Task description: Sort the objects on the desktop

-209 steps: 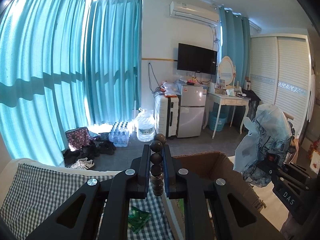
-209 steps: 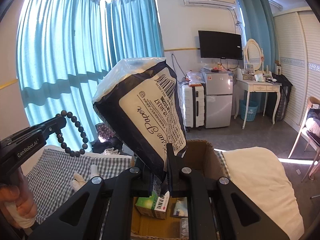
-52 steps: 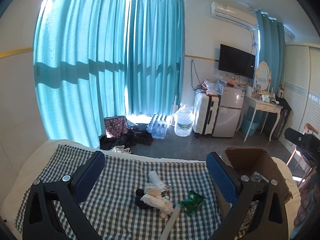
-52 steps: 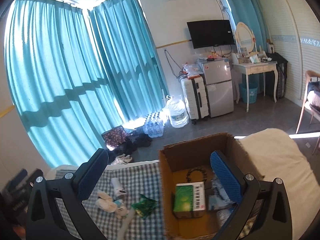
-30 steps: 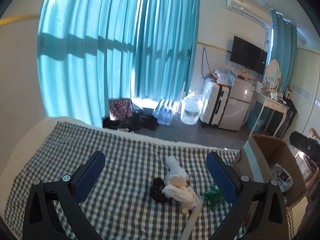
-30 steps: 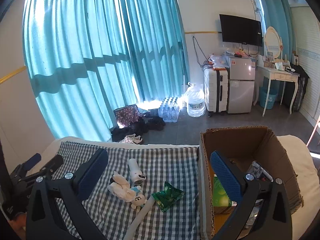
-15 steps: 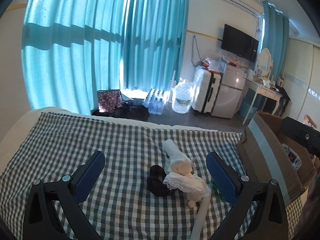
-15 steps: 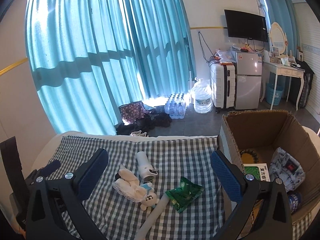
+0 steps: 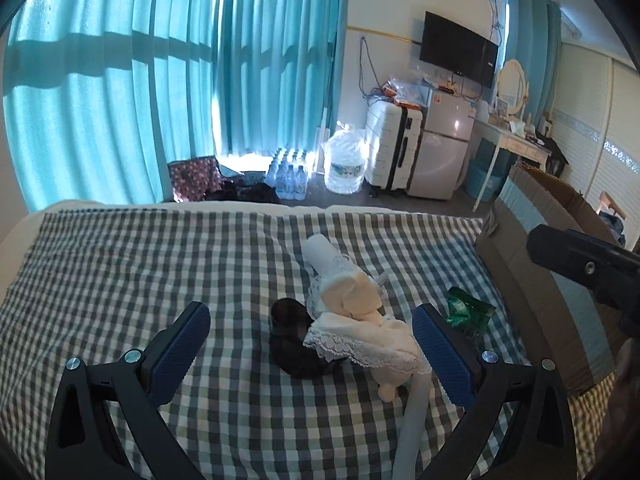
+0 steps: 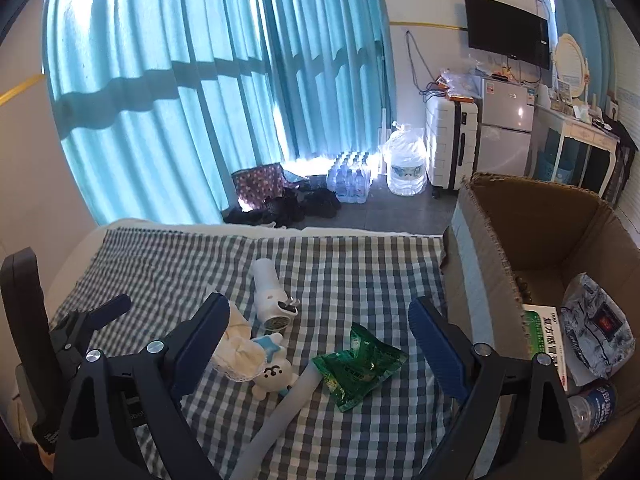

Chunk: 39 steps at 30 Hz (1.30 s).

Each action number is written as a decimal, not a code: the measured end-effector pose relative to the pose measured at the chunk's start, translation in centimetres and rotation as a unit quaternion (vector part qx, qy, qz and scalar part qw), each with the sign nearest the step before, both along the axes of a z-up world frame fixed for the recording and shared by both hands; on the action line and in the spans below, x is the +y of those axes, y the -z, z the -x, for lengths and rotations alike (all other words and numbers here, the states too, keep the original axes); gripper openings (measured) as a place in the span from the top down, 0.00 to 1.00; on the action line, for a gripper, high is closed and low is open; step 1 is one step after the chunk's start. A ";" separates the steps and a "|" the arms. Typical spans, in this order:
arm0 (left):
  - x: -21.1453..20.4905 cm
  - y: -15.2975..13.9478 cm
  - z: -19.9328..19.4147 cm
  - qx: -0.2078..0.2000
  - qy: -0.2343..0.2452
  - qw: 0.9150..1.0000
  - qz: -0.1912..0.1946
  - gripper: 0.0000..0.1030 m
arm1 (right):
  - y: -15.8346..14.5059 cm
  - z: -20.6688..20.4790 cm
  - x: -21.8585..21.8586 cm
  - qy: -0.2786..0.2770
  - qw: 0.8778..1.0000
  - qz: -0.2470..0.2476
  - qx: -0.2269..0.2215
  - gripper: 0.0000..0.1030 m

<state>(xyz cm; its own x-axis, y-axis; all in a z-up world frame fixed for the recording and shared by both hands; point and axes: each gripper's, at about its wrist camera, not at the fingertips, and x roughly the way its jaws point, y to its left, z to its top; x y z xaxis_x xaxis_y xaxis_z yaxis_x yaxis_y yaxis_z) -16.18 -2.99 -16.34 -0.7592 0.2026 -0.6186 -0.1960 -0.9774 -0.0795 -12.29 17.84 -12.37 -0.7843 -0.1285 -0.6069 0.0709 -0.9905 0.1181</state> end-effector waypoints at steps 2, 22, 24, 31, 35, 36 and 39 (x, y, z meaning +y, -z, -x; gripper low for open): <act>0.0 0.3 0.2 -0.001 0.003 1.000 -0.004 0.00 | 0.7 0.4 -0.1 -0.004 1.000 -0.006 -0.002 0.11; 2.3 4.8 2.7 -0.059 0.016 0.998 0.006 0.35 | 10.3 5.5 2.6 0.053 0.990 0.002 -0.134 0.32; 2.1 5.1 2.8 -0.069 0.017 0.997 0.000 0.47 | 10.9 5.7 2.5 0.051 0.989 -0.001 -0.141 0.32; 1.3 4.6 2.4 -0.076 0.017 0.997 -0.008 0.82 | 12.4 5.4 2.2 0.048 0.986 -0.014 -0.158 0.32; 0.7 4.0 2.1 -0.076 0.014 0.997 -0.013 0.87 | 12.7 5.1 1.7 0.038 0.984 -0.032 -0.170 0.43; 0.5 3.8 2.0 -0.076 0.017 0.997 -0.016 0.88 | 12.7 4.9 1.3 0.037 0.984 -0.046 -0.169 0.47; 0.2 3.1 1.7 -0.064 0.014 0.998 -0.005 0.88 | 12.6 4.4 1.0 0.030 0.983 -0.056 -0.170 0.65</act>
